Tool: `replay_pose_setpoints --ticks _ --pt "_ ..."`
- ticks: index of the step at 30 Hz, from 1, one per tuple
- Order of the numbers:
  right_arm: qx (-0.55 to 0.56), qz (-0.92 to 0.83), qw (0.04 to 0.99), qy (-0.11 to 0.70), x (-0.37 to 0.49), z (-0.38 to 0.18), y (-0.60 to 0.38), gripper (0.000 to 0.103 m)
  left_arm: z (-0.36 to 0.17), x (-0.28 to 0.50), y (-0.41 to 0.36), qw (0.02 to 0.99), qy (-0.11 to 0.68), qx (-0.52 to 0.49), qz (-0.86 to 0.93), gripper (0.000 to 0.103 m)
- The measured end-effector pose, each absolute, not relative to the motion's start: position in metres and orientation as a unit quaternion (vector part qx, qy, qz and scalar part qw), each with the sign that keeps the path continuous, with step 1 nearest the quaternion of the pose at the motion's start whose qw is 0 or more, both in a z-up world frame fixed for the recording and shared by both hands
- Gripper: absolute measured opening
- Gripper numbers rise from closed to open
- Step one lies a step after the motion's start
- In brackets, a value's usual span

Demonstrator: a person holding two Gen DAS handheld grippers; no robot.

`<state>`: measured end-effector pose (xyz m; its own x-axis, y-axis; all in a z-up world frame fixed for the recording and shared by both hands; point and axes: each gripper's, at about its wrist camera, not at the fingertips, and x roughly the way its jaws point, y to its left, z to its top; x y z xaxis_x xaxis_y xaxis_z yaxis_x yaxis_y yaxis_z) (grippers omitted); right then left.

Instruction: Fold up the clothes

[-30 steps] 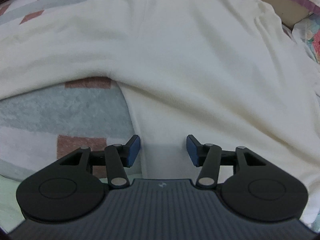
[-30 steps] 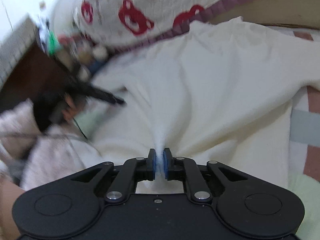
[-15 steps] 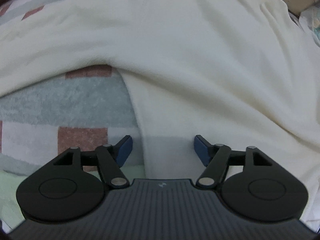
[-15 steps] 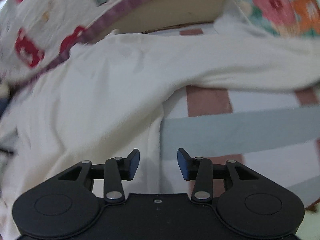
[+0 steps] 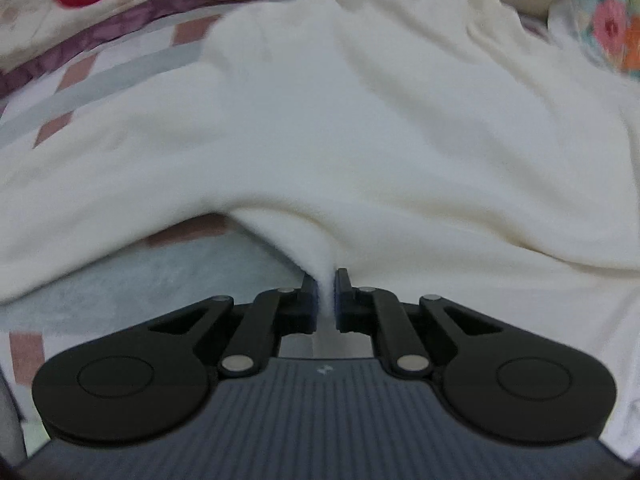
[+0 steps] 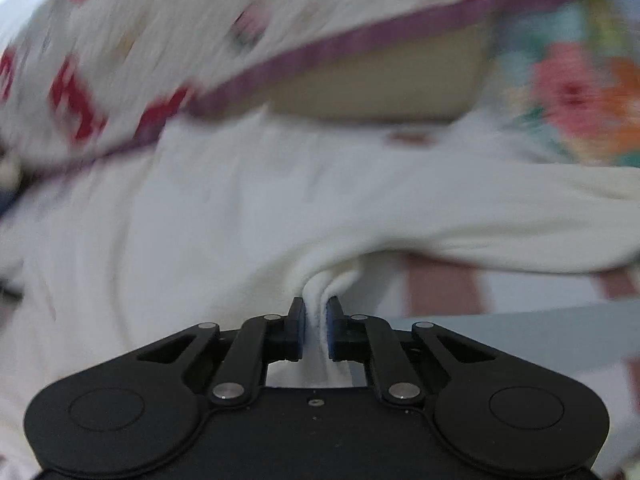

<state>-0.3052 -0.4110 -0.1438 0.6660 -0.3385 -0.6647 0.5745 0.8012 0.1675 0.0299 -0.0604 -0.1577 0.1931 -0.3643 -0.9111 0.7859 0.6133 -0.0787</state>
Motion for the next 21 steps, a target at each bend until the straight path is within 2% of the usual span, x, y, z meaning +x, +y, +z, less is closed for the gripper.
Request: replay_pose_setpoints --ticks 5,11,14,16,17,18,19,20,21 --pt "0.207 -0.285 0.862 0.364 -0.325 -0.171 -0.423 0.006 -0.167 0.035 -0.053 0.728 0.533 0.213 -0.373 0.007" --pt "0.101 -0.306 0.865 0.385 -0.306 -0.162 -0.401 0.006 -0.180 0.042 -0.038 0.766 0.520 0.246 -0.287 0.005" --pt "0.086 -0.310 0.861 0.395 -0.303 -0.159 -0.403 0.008 -0.162 0.041 -0.023 0.782 0.511 0.215 -0.286 0.006" --pt "0.072 -0.311 0.859 0.400 -0.305 -0.152 -0.400 0.007 -0.146 0.033 -0.024 0.770 0.513 0.193 -0.327 0.011" --pt "0.064 -0.312 0.858 0.403 -0.307 -0.148 -0.398 0.008 -0.141 0.029 -0.027 0.759 0.518 0.185 -0.349 0.021" --pt "0.056 -0.312 0.858 0.405 -0.309 -0.144 -0.396 0.015 -0.139 0.024 -0.031 0.745 0.527 0.179 -0.367 0.038" --pt "0.069 -0.301 0.861 0.405 -0.312 -0.141 -0.396 0.017 -0.139 0.018 -0.034 0.732 0.538 0.175 -0.380 0.044" --pt "0.109 -0.276 0.867 0.401 -0.317 -0.137 -0.398 0.024 -0.141 0.013 -0.038 0.719 0.549 0.176 -0.388 0.048" --pt "0.144 -0.256 0.869 0.398 -0.321 -0.134 -0.398 0.036 -0.144 0.008 -0.043 0.707 0.561 0.183 -0.390 0.048"
